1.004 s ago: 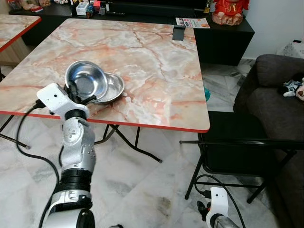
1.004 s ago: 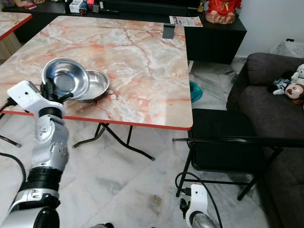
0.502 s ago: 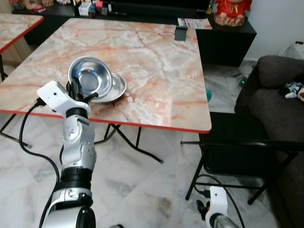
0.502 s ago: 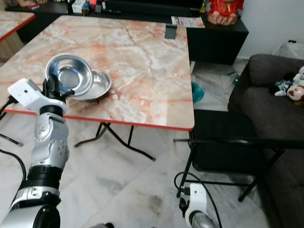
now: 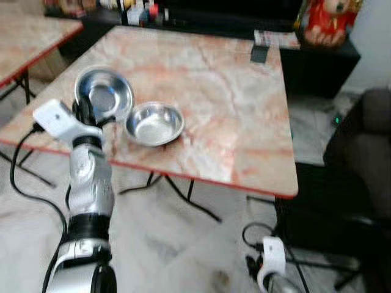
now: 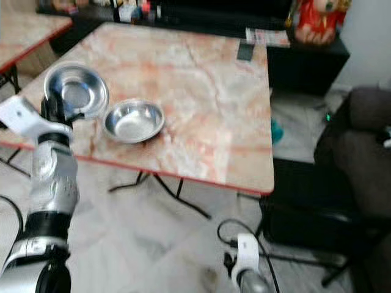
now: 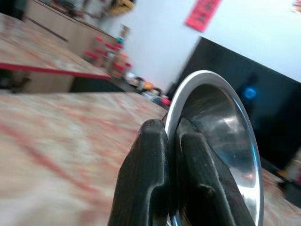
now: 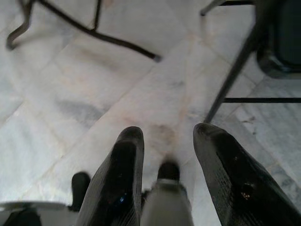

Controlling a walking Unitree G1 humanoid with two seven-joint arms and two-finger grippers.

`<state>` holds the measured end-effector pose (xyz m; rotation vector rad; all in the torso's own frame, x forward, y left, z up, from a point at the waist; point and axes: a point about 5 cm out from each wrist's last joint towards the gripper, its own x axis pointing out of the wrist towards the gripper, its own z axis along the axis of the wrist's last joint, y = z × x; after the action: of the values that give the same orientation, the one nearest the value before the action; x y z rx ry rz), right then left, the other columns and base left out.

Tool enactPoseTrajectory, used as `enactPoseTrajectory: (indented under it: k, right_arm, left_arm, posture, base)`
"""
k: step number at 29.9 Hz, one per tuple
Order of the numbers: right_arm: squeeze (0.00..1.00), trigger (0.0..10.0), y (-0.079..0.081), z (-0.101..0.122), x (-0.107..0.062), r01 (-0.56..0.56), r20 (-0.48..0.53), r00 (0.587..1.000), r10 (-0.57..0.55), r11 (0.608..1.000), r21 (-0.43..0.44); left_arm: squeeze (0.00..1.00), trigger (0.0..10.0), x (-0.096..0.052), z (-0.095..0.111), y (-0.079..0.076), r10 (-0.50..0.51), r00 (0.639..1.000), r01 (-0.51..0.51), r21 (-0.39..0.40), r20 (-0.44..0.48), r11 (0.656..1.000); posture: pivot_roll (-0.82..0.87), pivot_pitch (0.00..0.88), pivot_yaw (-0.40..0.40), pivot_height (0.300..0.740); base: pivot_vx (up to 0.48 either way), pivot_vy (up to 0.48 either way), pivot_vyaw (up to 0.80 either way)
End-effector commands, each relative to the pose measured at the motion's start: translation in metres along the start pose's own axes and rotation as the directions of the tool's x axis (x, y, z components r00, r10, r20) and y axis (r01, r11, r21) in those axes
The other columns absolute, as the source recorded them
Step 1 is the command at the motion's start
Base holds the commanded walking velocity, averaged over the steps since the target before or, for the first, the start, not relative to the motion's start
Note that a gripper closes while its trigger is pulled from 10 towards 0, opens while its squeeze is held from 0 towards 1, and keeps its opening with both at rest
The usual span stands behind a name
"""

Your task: Setting the table

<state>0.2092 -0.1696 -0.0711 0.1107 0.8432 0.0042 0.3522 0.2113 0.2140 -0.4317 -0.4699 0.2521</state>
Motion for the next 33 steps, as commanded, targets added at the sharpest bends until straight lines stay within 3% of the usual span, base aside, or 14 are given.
enactPoseTrajectory:
  k: [1,10,15,26,31,33]
  right_arm:
    - [0.00,10.0,-0.011,-0.006,-0.003,0.037,-0.024,0.999,-0.037,0.999,0.018]
    - [0.00,10.0,-0.011,-0.006,-0.003,0.035,-0.022,0.999,-0.034,0.999,0.026]
    - [0.00,10.0,-0.012,-0.006,-0.003,0.036,-0.025,0.999,-0.035,0.999,0.024]
    - [0.00,10.0,-0.013,-0.008,-0.003,0.033,-0.029,0.999,-0.033,0.999,0.021]
    - [0.00,10.0,-0.013,-0.008,-0.004,0.031,-0.032,0.999,-0.030,0.999,0.017]
    - [0.00,10.0,-0.013,-0.008,-0.003,0.028,-0.033,0.999,-0.028,1.000,0.014]
  left_arm:
    - [0.00,10.0,0.000,-0.003,-0.015,-0.048,0.999,0.048,-0.020,-0.013,0.999]
    - [0.00,10.0,0.000,-0.004,-0.021,-0.077,0.997,0.076,-0.032,-0.022,0.997]
    - [0.00,10.0,-0.001,-0.004,-0.026,-0.095,0.995,0.094,-0.055,-0.020,0.994]
    - [0.00,10.0,-0.007,0.007,-0.010,0.032,0.999,-0.033,-0.156,-0.012,0.987]
    - [0.00,10.0,-0.014,0.004,-0.006,0.069,0.994,-0.089,-0.240,-0.090,0.967]
    - [0.00,10.0,-0.020,-0.012,-0.009,0.032,0.971,-0.079,-0.188,-0.239,0.979]
  posture:
    - [0.06,0.121,-0.050,0.740]
    - [0.06,0.120,-0.051,0.740]
    - [0.06,0.120,-0.052,0.740]
    - [0.06,0.127,-0.057,0.740]
    - [0.07,0.130,-0.059,0.740]
    - [0.08,0.131,-0.060,0.740]
  base:
    - [0.428,0.000,0.00]
    - [0.428,0.000,0.00]
    - [0.050,0.000,0.00]
    - [0.000,0.000,0.00]
    - [0.000,0.000,0.00]
    - [0.000,0.000,0.00]
